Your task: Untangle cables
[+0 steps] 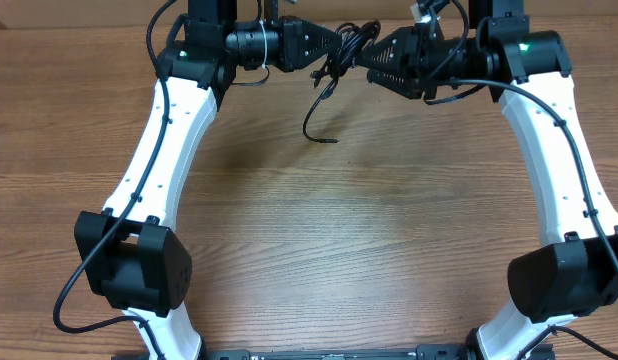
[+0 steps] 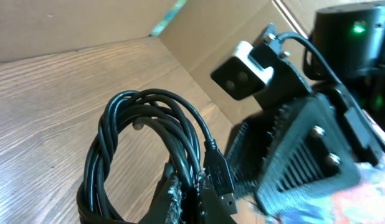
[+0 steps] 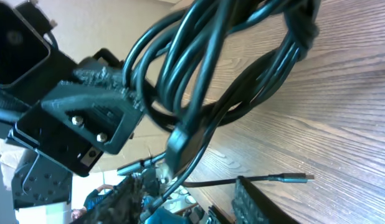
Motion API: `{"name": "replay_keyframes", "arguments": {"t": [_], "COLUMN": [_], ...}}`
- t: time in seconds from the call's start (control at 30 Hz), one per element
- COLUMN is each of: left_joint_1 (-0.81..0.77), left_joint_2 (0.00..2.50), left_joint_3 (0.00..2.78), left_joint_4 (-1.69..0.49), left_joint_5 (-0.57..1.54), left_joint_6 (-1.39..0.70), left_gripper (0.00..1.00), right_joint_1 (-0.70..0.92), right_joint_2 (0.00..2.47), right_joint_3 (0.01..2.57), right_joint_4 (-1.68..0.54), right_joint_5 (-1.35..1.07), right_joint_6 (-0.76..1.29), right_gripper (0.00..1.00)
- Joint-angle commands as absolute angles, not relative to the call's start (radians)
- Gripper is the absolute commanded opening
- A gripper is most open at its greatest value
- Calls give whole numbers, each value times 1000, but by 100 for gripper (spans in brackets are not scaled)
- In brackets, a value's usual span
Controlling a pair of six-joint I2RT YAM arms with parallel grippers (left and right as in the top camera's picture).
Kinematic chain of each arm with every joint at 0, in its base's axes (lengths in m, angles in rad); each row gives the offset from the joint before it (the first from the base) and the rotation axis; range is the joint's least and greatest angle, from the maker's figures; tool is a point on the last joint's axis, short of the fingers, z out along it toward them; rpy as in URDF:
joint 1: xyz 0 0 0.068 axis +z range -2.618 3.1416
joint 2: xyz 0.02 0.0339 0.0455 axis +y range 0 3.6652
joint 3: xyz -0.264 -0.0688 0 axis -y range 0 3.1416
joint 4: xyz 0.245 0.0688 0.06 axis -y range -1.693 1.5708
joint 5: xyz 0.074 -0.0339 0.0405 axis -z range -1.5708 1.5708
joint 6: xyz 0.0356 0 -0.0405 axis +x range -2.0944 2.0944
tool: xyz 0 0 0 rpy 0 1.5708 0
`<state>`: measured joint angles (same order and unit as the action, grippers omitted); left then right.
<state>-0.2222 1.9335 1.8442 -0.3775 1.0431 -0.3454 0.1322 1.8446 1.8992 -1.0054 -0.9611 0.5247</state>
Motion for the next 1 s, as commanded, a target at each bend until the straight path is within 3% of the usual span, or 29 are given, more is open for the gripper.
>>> {"name": "replay_keyframes", "arguments": {"t": [0.0,0.43,0.97], "left_joint_1": [-223,-223,-276], "left_joint_2": [1909,1909,1909], "left_joint_3": [1841,1841,1841], "left_joint_4": [-372,-361,-319], "left_joint_5": [958,804,774], "left_joint_6": [-383,-527,-567], "left_gripper": [4,4,4], "right_joint_1": [148,187,229], "right_joint_2": [1813,1813,1813], "right_joint_3": [1925,1925,1925], "right_joint_4": [-1001,-1000,-974], "right_joint_5": [-958,-942,-912], "right_joint_6": [524,528,554], "right_gripper": [49,51,53]}}
